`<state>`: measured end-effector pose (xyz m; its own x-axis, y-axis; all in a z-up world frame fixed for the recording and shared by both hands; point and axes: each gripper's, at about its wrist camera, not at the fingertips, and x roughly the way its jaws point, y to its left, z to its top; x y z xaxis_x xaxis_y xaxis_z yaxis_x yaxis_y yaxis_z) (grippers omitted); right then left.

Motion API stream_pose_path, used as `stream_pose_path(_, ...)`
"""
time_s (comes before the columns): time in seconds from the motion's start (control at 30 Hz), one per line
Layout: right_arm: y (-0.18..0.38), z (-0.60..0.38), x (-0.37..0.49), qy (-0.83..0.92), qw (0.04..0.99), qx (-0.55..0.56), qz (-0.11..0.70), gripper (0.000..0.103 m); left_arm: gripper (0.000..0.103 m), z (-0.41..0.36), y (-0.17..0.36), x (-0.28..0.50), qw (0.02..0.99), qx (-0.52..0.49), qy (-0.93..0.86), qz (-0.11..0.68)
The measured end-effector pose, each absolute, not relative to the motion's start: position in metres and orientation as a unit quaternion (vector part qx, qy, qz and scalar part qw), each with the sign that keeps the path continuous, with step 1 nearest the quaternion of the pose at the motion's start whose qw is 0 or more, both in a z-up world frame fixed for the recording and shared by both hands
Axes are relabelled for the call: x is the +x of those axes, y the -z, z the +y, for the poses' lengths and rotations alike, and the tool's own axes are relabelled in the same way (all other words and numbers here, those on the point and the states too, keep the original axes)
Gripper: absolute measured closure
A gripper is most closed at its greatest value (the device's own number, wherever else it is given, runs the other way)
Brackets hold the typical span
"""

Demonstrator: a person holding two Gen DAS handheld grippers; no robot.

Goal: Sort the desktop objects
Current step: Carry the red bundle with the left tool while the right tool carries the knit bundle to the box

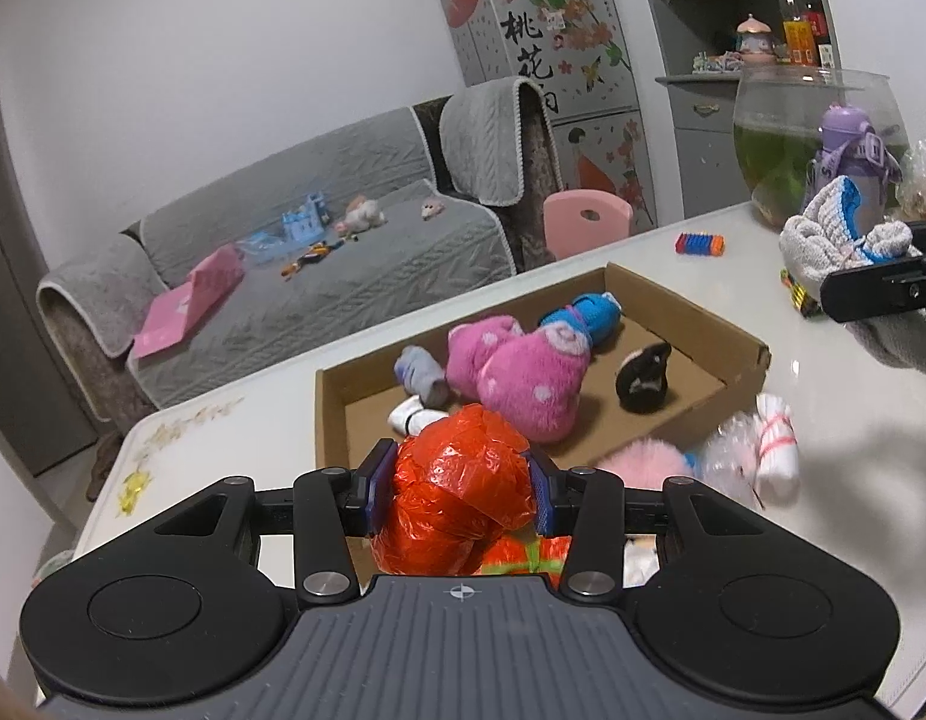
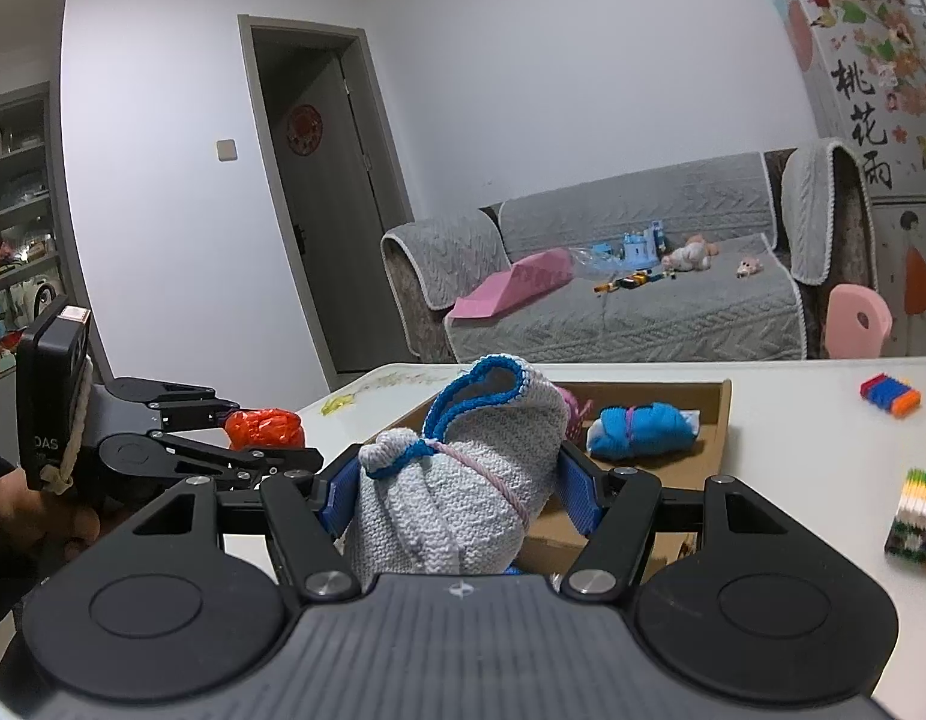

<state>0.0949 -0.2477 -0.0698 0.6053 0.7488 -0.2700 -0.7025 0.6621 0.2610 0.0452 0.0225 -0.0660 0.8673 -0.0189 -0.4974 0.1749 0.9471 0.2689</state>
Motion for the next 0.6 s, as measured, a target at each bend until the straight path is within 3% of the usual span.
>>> stream_pose_path(0.6, 0.064, -0.226, 0.162, -0.384, 0.902, 0.027, 0.194, 0.041, 0.052, 0.052, 0.060, 0.151, 0.947, 0.101, 0.043, 0.303)
